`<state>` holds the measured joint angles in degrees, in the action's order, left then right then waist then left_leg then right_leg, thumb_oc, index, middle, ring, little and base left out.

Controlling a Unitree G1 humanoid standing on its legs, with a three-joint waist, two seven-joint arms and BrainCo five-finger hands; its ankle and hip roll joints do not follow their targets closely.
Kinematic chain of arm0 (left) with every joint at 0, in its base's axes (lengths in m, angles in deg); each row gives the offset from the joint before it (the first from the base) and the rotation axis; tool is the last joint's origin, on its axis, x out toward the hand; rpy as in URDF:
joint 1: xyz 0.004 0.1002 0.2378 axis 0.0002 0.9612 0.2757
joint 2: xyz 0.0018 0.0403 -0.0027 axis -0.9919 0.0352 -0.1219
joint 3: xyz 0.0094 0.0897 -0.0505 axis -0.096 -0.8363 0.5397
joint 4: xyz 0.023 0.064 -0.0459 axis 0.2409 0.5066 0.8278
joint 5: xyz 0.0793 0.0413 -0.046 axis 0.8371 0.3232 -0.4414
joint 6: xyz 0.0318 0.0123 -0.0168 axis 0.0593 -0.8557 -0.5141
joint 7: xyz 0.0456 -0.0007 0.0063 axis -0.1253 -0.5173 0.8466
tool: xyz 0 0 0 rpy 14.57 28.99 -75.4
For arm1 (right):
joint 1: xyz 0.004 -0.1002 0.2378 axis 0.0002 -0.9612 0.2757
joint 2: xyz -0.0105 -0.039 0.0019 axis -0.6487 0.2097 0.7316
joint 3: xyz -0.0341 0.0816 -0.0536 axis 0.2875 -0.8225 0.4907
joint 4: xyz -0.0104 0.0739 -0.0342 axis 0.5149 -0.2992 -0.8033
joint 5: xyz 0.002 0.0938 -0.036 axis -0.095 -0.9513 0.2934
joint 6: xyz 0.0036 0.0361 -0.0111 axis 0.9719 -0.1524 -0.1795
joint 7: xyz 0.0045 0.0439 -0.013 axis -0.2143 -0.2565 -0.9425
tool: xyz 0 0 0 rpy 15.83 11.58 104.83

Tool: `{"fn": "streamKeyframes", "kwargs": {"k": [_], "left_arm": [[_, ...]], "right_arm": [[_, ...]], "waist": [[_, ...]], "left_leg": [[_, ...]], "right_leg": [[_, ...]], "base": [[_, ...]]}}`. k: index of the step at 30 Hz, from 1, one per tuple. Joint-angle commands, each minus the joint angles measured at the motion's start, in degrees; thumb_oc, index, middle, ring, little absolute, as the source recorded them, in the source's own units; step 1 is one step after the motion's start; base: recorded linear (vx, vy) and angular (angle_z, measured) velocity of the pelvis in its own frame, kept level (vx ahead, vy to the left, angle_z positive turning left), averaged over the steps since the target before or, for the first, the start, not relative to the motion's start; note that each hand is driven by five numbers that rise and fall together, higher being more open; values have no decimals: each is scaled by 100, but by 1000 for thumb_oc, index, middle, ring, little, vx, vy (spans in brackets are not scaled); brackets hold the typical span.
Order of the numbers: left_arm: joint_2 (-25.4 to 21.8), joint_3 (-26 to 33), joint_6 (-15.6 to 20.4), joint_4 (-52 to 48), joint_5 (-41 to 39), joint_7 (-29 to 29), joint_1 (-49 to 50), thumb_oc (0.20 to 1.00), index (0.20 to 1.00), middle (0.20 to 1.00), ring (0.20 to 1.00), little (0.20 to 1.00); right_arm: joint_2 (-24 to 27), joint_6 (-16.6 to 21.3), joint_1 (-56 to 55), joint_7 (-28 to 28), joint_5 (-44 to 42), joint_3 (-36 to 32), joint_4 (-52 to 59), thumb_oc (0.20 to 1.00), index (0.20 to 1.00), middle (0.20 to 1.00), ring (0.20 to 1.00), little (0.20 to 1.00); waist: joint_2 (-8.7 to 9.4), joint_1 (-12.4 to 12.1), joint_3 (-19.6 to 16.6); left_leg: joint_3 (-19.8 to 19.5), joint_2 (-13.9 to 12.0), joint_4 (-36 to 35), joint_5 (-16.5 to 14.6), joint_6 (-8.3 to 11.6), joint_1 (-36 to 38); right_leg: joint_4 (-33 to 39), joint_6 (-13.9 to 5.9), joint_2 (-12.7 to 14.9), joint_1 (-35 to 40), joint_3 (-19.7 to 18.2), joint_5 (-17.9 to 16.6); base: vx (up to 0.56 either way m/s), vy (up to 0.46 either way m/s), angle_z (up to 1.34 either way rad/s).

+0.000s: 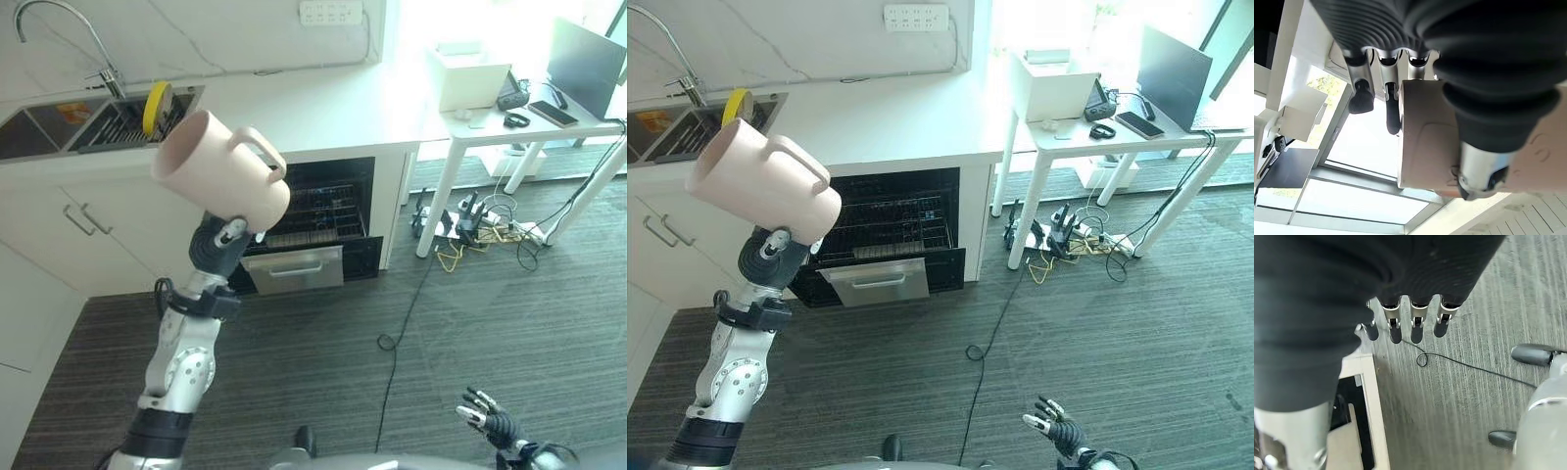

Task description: Place the dishes in the dishwasher.

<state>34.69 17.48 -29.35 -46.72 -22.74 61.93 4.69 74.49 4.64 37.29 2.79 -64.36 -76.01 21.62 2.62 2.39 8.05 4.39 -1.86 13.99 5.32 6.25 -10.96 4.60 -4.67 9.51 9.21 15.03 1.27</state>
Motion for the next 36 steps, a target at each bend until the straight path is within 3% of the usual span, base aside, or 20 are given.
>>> {"fn": "streamKeyframes", "kwargs": {"k": [1, 2, 4, 6, 7, 10, 12, 14, 15, 19, 22, 23, 24, 26, 28, 30, 32, 34, 35, 36], "left_arm": [[0, 455, 370, -105, -131, -349, 134, 200, 200, 200, 200, 200], [2, 438, 317, -55, -158, -544, 140, 200, 200, 200, 200, 200], [21, 338, 315, -2, 169, -833, 42, 200, 200, 200, 200, 200], [-175, 393, 51, -142, 20, -785, 4, 200, 200, 200, 200, 200], [-216, 350, 15, -46, 34, -705, -104, 200, 200, 200, 200, 200], [-197, 299, 4, -21, 177, -636, -200, 200, 200, 200, 200, 200], [-204, 213, 87, -59, 357, -577, -94, 200, 200, 200, 200, 200], [-313, 117, 97, -6, 489, -294, -256, 200, 200, 200, 200, 200], [-415, 181, 14, -105, 781, 65, -447, 200, 200, 200, 200, 200], [-481, 318, -102, -249, 1110, 202, -293, 200, 200, 200, 200, 200], [-509, 446, -11, -308, 1352, 396, 175, 200, 200, 200, 200, 200], [-546, 477, 72, -432, 1599, 560, 533, 200, 200, 200, 200, 200], [-554, 421, 157, -435, 1595, 620, 579, 200, 200, 200, 200, 200], [-487, 359, 203, -479, 1634, 699, 510, 200, 200, 200, 200, 200], [-475, 364, 229, -534, 1851, 714, 390, 200, 200, 200, 200, 200], [-515, 349, 96, -491, 1883, 822, 305, 200, 200, 200, 200, 200], [-555, 329, 37, -460, 2070, 874, 284, 200, 200, 200, 200, 200], [-636, 257, -11, -469, 2161, 851, 282, 200, 200, 200, 200, 200], [-684, 260, 43, -555, 2312, 847, 331, 200, 200, 200, 200, 200], [-745, 283, 55, -645, 2328, 1058, 342, 200, 200, 200, 200, 200]], "right_arm": [[395, 136, 121, 75, -10, -74, 169, 1000, 1000, 1000, 1000, 1000], [381, 174, 23, 2, -220, -220, 165, 1000, 1000, 1000, 1000, 1000], [312, 171, 158, 274, -524, -233, 210, 1000, 1000, 1000, 1000, 1000], [211, -15, 122, 679, -852, -418, 657, 1000, 1000, 1000, 1000, 1000], [135, 75, 41, 745, -881, -503, 689, 1000, 1000, 1000, 1000, 1000], [-135, 238, -295, 573, -295, -624, 1192, 1000, 1000, 1000, 1000, 1000], [-59, -51, -387, 707, -417, -611, 1941, 1000, 1000, 1000, 1000, 1000], [-1, -214, -310, 749, -622, -624, 2475, 1000, 1000, 1000, 1000, 1000], [-27, -234, -37, 763, -672, -517, 2798, 1000, 1000, 1000, 1000, 1000], [-8, -100, 4, 754, -771, -563, 3160, 1000, 1000, 1000, 1000, 1000], [222, -384, -16, 882, -933, -776, 3752, 1000, 1000, 1000, 1000, 1000], [505, -899, 84, 874, -947, -943, 4533, 1000, 1000, 1000, 1000, 1000], [652, -967, 190, 892, -921, -958, 4629, 1000, 1000, 1000, 1000, 1000], [806, -982, 421, 965, -860, -891, 4685, 1000, 1000, 1000, 1000, 1000], [749, -964, 601, 1096, -956, -812, 4873, 1000, 1000, 1000, 1000, 1000], [678, -925, 596, 1121, -896, -738, 5001, 1000, 1000, 1000, 1000, 1000], [661, -890, 521, 1090, -961, -730, 5142, 1000, 1000, 1000, 1000, 1000], [600, -834, 282, 1005, -1081, -799, 5527, 1000, 1000, 1000, 1000, 1000], [582, -714, 229, 936, -1071, -818, 5724, 1000, 1000, 1000, 1000, 1000], [557, -688, 393, 841, -984, -695, 5845, 1000, 1000, 1000, 1000, 1000]], "waist": [[-193, -14, -53], [-229, 32, -60], [-205, -6, -71], [-178, -17, -87], [-148, -23, -100], [-8, -71, -164], [-37, 56, -114], [-5, 165, -116], [74, 148, -51], [72, 78, -89], [8, 116, -285], [-131, 116, -302], [-115, 81, -207], [-98, -23, -138], [-111, -18, -120], [-77, -21, -165], [-44, 45, -212], [-4, 156, -212], [-10, 140, -245], [-25, 27, -273]], "left_leg": [[429, -1380, -1290, 444, 470, 771], [786, -1849, -1899, 725, 657, 854], [680, -2025, -1899, 912, 771, 673], [900, -1907, -1898, 840, 778, 754], [1067, -1788, -1832, 805, 700, 735], [1226, -1215, -1886, 538, 306, 1030], [1081, -1094, -1899, 304, 139, 1296], [1010, -1104, -1899, 218, 137, 1285], [1224, -1247, -1899, 161, 260, 1356], [1238, -1382, -1899, 127, 265, 1390], [1427, -1636, -1899, 240, 428, 1461], [1475, -1677, -1898, 280, 473, 1663], [1408, -1516, -1334, 140, 415, 1559], [1140, -1172, -1149, 34, 323, 1156], [1301, -1103, -1766, 132, 227, 1377], [1003, -979, -1899, -37, 115, 1515], [1013, -936, -1899, -113, 54, 1578], [748, -826, -1899, -229, -68, 1696], [752, -873, -1899, -246, -45, 1731], [908, -1018, -1899, -241, 77, 1781]], "right_leg": [[40, -311, 115, -131, -454, -387], [40, -440, 292, 17, -135, -382], [39, -723, 655, 306, 66, -374], [-243, -945, 1146, 398, 279, -388], [-389, -939, 1312, 522, 370, -450], [-1395, -920, 1740, 124, 562, -1212], [-1311, -699, 1224, -337, 334, -985], [-436, -646, 856, -524, 268, -969], [40, -859, 902, -796, 517, -1555], [40, -859, 868, -776, 517, -1494], [40, -769, 613, -687, 490, -1037], [40, -525, 247, -497, 193, -665], [40, -443, 201, -439, 14, -614], [40, -500, 250, -412, -4, -629], [40, -619, 359, -460, 70, -689], [40, -657, 382, -484, -57, -727], [40, -673, 364, -460, -128, -752], [-292, -599, 396, -555, -574, -824], [-171, -605, 564, -519, -559, -880], [14, -736, 856, -444, -163, -1131]], "base": [[334, 698, 36], [484, 1005, 41], [416, 868, 87], [420, 771, 45], [410, 660, 4], [347, 514, 13], [310, 174, -23], [166, -223, 44], [59, -398, 71], [55, -306, 29], [158, -304, 57], [285, -260, 13], [261, -150, -17], [76, 154, -23], [125, 275, -16], [126, 167, -27], [141, 69, -62], [159, -93, -45], [55, -360, 4], [-19, -576, -19]]}}
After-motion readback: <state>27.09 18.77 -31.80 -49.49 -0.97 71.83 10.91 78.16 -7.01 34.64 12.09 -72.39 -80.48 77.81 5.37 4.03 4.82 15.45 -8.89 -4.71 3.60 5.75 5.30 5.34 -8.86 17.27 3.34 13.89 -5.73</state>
